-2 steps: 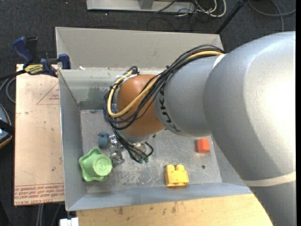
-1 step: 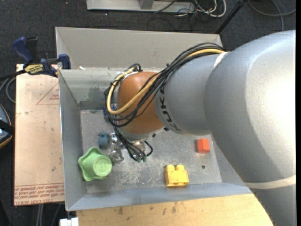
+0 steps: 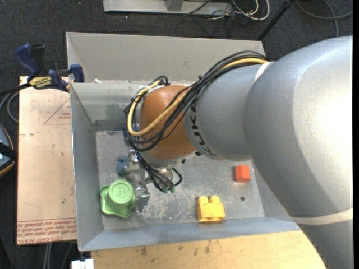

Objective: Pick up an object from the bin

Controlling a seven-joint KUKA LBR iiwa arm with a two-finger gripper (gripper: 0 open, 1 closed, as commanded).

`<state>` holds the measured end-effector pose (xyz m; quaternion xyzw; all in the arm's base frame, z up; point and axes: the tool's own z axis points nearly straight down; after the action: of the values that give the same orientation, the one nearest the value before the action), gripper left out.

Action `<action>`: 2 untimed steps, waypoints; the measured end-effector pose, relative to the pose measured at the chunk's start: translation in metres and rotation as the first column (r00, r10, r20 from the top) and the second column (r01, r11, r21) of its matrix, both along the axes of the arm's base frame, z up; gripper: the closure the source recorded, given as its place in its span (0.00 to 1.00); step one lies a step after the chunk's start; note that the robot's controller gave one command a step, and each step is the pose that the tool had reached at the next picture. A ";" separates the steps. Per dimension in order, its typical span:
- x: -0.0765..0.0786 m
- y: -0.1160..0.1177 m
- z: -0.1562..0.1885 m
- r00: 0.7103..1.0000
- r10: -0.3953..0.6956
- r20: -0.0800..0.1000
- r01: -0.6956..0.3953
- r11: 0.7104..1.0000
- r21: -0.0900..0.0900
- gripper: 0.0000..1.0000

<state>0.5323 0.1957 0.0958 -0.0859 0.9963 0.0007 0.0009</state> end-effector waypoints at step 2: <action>-0.011 0.018 -0.021 0.965 -0.260 0.008 0.260 0.965 0.001 0.00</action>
Offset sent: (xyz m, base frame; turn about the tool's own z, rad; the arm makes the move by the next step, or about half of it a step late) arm -0.0138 0.0108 -0.0156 0.3114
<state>0.5216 0.2135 0.0752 0.0458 0.9989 0.0005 0.0049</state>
